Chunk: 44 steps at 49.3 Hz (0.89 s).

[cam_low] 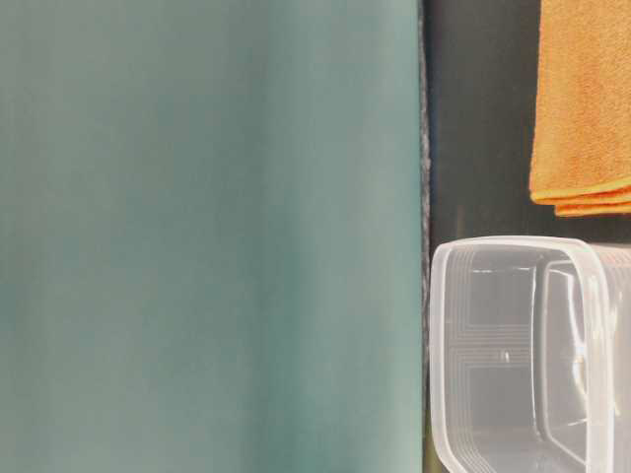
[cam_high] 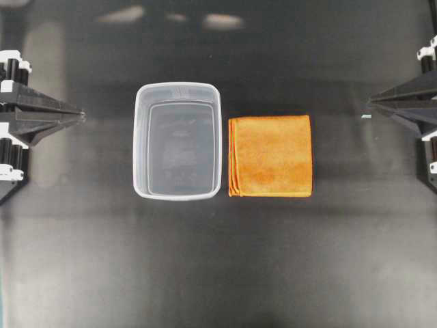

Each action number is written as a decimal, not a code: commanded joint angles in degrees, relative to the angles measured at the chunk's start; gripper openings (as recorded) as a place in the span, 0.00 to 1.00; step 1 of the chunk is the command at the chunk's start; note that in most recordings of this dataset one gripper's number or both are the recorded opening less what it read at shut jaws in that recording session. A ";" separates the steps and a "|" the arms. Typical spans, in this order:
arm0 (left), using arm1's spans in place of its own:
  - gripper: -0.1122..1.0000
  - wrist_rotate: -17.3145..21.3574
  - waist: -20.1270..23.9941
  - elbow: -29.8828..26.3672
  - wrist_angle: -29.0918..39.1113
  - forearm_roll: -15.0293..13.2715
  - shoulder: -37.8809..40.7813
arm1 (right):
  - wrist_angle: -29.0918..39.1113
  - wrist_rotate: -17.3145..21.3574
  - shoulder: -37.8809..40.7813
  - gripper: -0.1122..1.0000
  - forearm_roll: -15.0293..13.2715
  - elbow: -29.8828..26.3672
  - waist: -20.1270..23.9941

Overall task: Place the orange towel into the container with the left arm.
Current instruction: 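Move the left gripper over the container toward the orange towel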

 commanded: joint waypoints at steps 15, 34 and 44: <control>0.10 -0.70 -0.88 -14.41 11.87 2.46 9.05 | 0.44 0.44 0.35 0.11 1.05 -0.70 -0.18; 0.10 0.35 -0.09 -24.79 25.58 2.37 19.51 | 2.20 0.44 -0.53 0.53 1.32 -0.88 -2.99; 0.10 0.53 0.18 -32.08 32.34 2.46 28.21 | 2.64 0.35 -1.93 0.82 1.32 -0.79 -3.43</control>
